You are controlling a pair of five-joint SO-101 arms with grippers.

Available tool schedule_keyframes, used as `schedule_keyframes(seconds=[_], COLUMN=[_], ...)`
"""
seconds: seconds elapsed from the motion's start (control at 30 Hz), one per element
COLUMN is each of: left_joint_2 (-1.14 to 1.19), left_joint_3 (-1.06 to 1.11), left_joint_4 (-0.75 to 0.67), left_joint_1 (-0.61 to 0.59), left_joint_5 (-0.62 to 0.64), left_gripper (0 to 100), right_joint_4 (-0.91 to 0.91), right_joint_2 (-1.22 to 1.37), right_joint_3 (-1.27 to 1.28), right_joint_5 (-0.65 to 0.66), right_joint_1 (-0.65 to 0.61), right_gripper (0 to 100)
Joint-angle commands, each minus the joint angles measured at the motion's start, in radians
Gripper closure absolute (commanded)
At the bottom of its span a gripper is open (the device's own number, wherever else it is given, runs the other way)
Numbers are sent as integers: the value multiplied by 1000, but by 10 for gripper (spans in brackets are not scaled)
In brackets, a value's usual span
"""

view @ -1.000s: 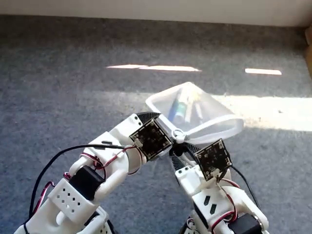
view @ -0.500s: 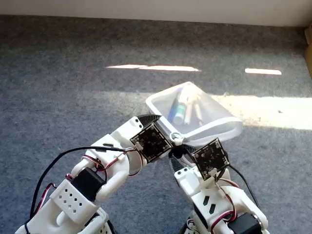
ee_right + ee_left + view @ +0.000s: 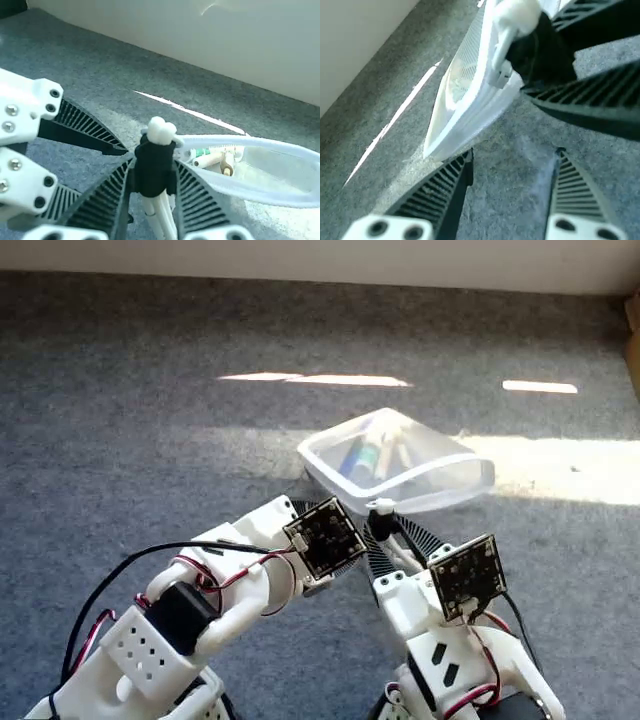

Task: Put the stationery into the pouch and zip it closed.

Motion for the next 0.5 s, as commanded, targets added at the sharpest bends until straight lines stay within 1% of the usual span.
schedule_keyframes(seconds=[0.0,0.17,0.37,0.47], left_joint_2=[-18,-18,-18,-41], left_joint_3=[-54,-59,-59,-54], left_joint_4=[-2,-3,-38,-58], left_joint_1=[16,16,16,16], left_joint_5=[-5,-2,0,0], left_gripper=[754,754,758,758], right_joint_4=[-24,-21,79,97], right_joint_2=[-13,-13,-13,-13], right_joint_3=[-102,-107,-133,-159], right_joint_5=[3,9,12,12], right_joint_1=[2,2,1,1], right_gripper=[993,993,993,993])
